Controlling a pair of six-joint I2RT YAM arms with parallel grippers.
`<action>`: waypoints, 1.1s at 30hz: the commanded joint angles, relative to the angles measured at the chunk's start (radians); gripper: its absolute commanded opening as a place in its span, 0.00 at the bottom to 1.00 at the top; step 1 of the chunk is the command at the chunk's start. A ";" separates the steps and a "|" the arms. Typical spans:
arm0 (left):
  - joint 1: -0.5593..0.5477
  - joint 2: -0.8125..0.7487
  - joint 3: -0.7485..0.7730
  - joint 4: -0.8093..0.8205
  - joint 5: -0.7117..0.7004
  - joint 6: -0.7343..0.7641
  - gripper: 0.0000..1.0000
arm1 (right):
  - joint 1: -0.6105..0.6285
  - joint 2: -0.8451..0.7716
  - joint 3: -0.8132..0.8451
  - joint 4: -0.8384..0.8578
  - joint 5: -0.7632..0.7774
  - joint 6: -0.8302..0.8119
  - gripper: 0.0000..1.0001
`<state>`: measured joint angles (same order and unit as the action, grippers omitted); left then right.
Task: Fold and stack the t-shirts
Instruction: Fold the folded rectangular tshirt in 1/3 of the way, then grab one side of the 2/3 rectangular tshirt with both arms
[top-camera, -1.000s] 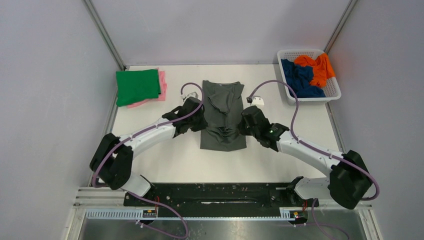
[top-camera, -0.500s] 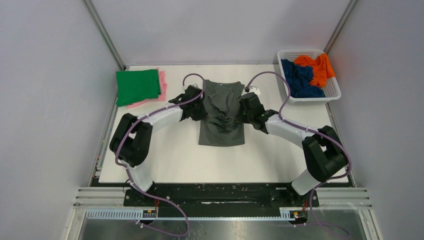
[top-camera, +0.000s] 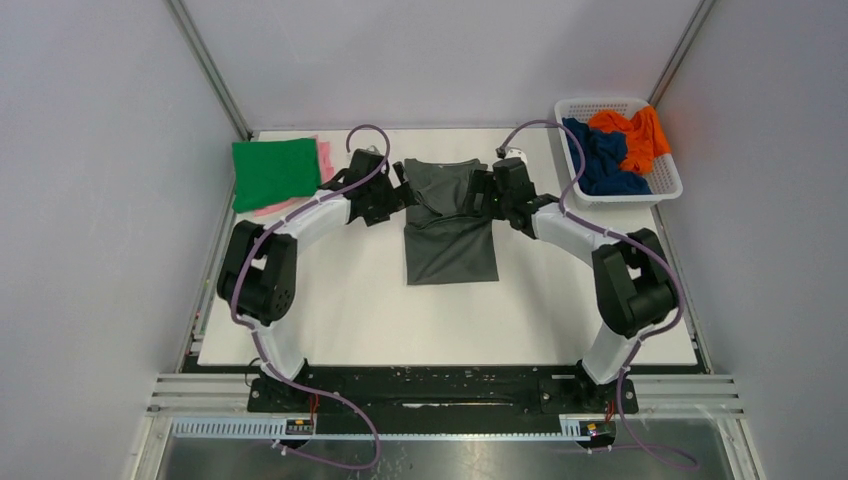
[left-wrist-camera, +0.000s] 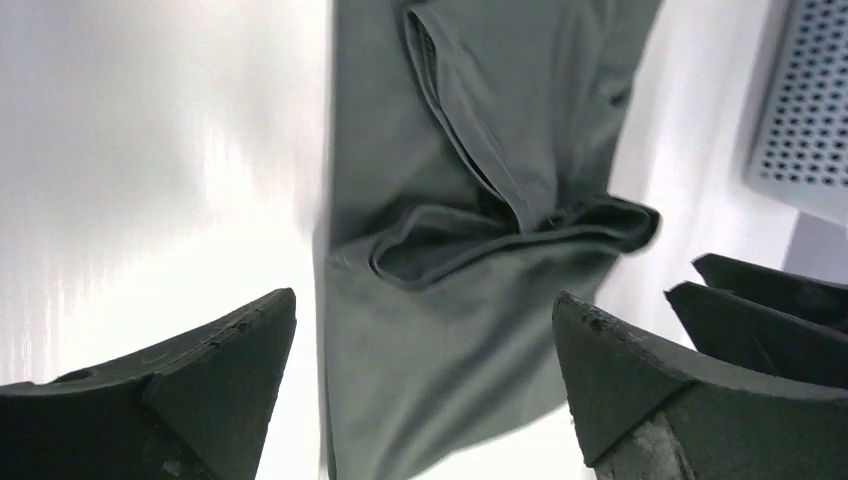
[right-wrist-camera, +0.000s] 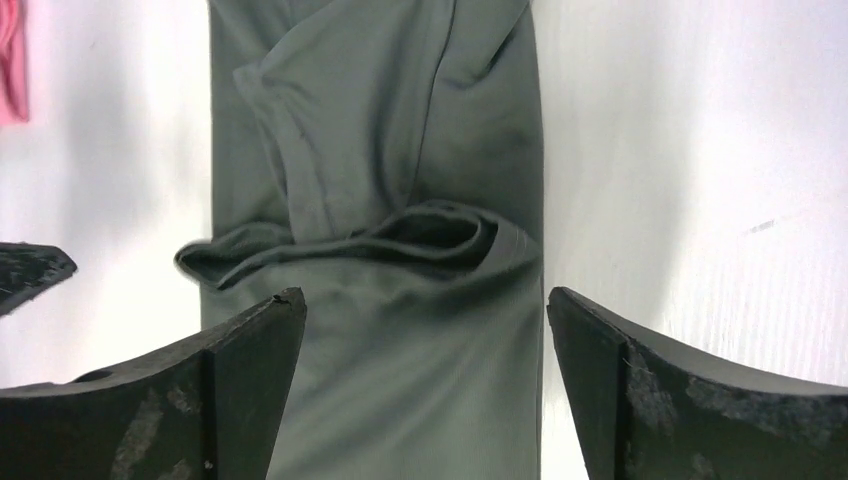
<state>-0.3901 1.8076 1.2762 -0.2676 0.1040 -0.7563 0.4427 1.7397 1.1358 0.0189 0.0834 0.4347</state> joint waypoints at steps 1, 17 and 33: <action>-0.010 -0.161 -0.098 0.055 0.055 0.014 0.99 | 0.004 -0.160 -0.113 0.047 -0.054 0.018 0.99; -0.198 -0.316 -0.478 0.065 0.025 -0.069 0.99 | 0.008 -0.351 -0.406 -0.013 -0.253 0.134 1.00; -0.221 -0.154 -0.453 0.083 -0.023 -0.100 0.41 | 0.008 -0.232 -0.417 -0.076 -0.206 0.140 0.66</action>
<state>-0.6033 1.6073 0.8055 -0.1734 0.1101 -0.8612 0.4450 1.4822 0.6884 -0.0528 -0.1249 0.5823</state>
